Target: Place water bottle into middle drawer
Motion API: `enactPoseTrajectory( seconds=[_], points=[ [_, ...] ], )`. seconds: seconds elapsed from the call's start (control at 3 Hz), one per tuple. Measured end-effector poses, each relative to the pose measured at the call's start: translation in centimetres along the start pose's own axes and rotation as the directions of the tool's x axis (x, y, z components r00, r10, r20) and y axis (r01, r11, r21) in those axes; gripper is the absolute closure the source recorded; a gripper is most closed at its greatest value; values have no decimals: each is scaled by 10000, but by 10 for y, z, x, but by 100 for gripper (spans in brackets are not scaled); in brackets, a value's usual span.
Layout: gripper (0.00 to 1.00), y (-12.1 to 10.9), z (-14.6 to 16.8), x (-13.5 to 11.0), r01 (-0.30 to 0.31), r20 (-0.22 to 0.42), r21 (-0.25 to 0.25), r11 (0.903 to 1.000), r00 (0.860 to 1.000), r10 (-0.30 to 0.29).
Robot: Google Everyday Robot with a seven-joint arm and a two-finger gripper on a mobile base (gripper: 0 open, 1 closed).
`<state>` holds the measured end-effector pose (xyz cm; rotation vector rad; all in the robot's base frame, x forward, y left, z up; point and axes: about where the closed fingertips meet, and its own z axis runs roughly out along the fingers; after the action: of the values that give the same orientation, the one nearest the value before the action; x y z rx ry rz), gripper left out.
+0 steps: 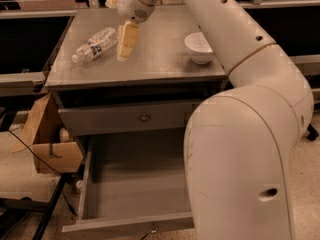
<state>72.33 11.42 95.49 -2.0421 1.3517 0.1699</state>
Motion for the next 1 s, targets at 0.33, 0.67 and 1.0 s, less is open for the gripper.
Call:
enactPoseTrajectory(
  seconds=[0.33,0.67,1.0],
  points=[
    [0,-12,16,-1,-921,37,351,9951,9958,920],
    [0,-21,29,3,-2827,119,912,9548,9591,2829],
    [0,-23,36,6,-4255,264,1169,8974,9046,4255]
  ],
)
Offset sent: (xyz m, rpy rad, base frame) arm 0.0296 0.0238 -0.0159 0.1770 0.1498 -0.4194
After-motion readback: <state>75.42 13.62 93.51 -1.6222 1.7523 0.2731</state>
